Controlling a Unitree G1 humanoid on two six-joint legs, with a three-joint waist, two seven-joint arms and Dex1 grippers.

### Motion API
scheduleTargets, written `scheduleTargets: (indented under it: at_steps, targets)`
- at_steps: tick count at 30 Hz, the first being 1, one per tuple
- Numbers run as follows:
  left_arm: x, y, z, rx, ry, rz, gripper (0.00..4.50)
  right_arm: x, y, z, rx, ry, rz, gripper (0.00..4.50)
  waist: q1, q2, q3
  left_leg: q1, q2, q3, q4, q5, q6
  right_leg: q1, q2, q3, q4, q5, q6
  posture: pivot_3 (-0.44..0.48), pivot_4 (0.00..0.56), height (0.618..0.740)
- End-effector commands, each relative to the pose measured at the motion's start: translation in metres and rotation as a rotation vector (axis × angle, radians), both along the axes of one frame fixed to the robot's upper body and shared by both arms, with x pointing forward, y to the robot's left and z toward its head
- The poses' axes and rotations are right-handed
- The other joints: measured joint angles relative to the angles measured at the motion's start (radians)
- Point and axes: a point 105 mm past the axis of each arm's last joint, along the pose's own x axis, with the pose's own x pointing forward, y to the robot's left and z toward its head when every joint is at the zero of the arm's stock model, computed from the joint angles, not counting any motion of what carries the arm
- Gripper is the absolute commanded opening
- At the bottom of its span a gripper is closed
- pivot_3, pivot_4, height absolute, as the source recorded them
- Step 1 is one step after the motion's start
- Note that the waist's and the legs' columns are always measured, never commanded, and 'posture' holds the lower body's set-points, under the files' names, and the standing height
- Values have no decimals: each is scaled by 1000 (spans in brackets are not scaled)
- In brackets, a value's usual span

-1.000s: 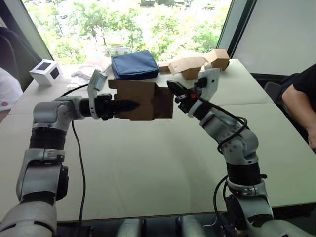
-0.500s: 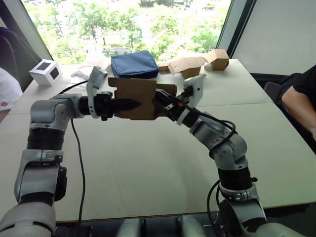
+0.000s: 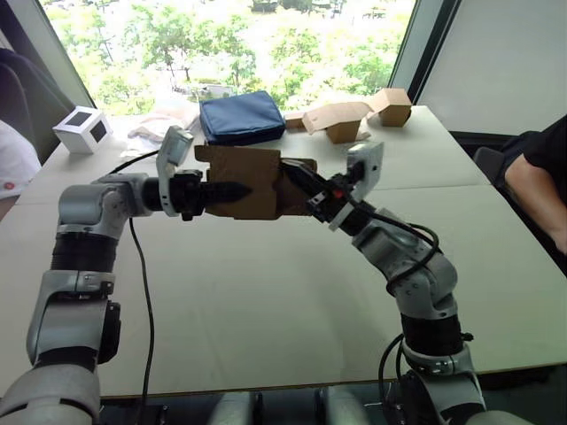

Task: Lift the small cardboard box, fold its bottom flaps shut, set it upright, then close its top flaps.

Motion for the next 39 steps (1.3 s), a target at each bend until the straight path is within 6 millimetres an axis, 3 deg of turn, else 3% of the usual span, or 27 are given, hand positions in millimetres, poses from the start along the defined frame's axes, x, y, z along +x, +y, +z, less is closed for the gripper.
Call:
scheduleTargets:
  at_steps: [1,7,12,22,35,39]
  targets:
    - [0,1,18,-15,-69,-4,0,-16,-20,5,-38,-51,-20,23,1,0,0,0,0,0,0,0,0,0,0,0,0,0,0,0,150,740]
    - [1,0,28,-25,-97,-13,0,-37,-33,-35,-154,68,-3,23,5,0,0,0,0,0,0,0,0,1,0,0,-1,0,0,0,150,740]
    - [-2,-5,32,-23,-111,-39,0,-28,-27,-47,-164,96,-35,23,0,0,0,0,1,0,0,0,0,1,2,0,-1,0,0,0,150,740]
    - [-8,-9,35,-25,-120,-64,0,-9,-4,-36,-110,43,-14,23,4,0,0,0,1,0,0,0,0,1,2,0,-1,0,0,0,150,740]
    - [-10,-11,35,-30,-112,-74,0,-14,16,-22,-47,16,101,23,2,0,0,0,1,0,0,0,0,1,2,0,-1,0,0,0,150,740]
    - [-9,-11,36,-33,-116,-68,0,-18,9,-19,-82,-6,104,23,2,0,0,0,1,0,0,0,0,0,2,0,-1,0,0,0,150,740]
